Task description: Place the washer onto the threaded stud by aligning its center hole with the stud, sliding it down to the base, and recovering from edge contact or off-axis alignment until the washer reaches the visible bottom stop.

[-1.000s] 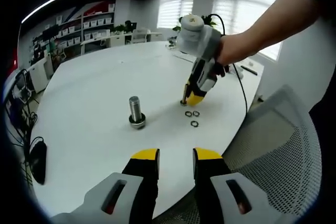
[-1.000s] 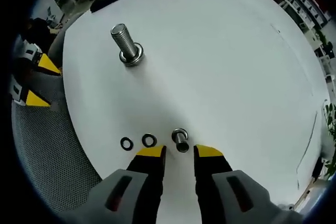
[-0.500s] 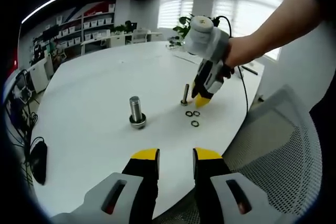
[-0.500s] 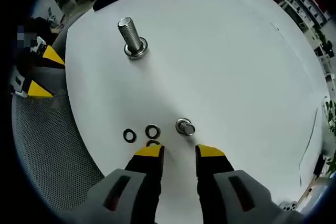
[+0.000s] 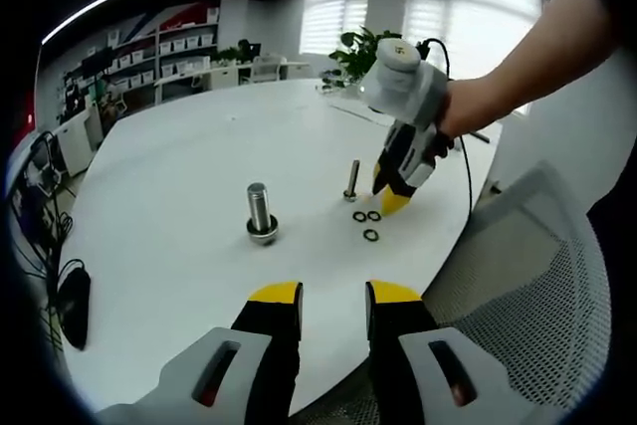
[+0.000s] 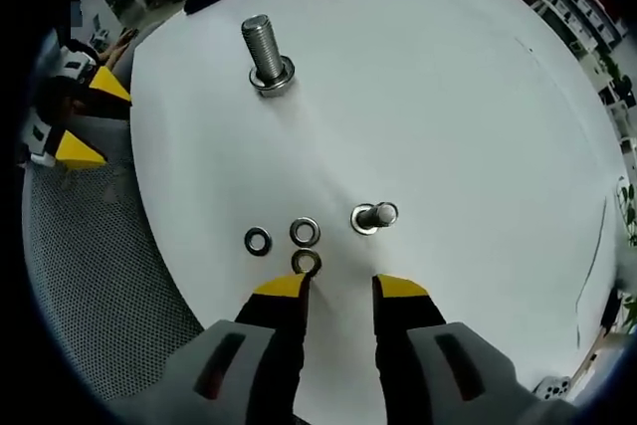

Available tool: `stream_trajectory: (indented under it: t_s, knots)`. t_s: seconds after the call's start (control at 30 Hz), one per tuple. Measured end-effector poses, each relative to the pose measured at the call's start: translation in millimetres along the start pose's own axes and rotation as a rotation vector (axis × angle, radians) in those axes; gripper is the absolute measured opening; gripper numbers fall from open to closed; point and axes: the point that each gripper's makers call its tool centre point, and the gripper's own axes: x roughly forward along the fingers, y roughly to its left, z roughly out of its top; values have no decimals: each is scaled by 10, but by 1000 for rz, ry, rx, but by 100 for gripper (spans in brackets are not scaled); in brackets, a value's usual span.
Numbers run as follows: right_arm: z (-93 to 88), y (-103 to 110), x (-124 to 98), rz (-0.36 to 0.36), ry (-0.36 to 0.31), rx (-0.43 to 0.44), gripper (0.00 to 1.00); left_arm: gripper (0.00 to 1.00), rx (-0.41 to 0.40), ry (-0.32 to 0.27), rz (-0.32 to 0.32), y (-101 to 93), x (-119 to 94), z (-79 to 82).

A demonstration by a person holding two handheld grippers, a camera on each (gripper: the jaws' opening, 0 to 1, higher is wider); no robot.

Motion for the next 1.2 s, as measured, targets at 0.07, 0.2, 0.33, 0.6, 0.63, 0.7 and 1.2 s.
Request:
stream_trajectory:
  t_s: [0.07,0.2,0.33,0.6,0.63,0.7,1.2]
  knots:
    - [-16,8,7,1,-1,5,29,23,2,0,-1,-3,0,1]
    - [-54,47,18,4,-1,4,29,23,0,-1,1,1,-3,2]
    - [-50,62,9,4,-10,6,30,23,-2,-2,2,5,-5,3]
    - [-59,65,-15,10,-17,-12,30,23,0,-6,6,12,-4,10]
    - [-50,58,-28,9,-21,-13,30,23,0,-7,6,11,-4,13]
    - [-5,53,-74,16,-57,9,30,22,1,-7,5,8,-4,12]
    - [-1,125,-81,14,-69,-34,28,22,-2,-4,3,8,0,6]
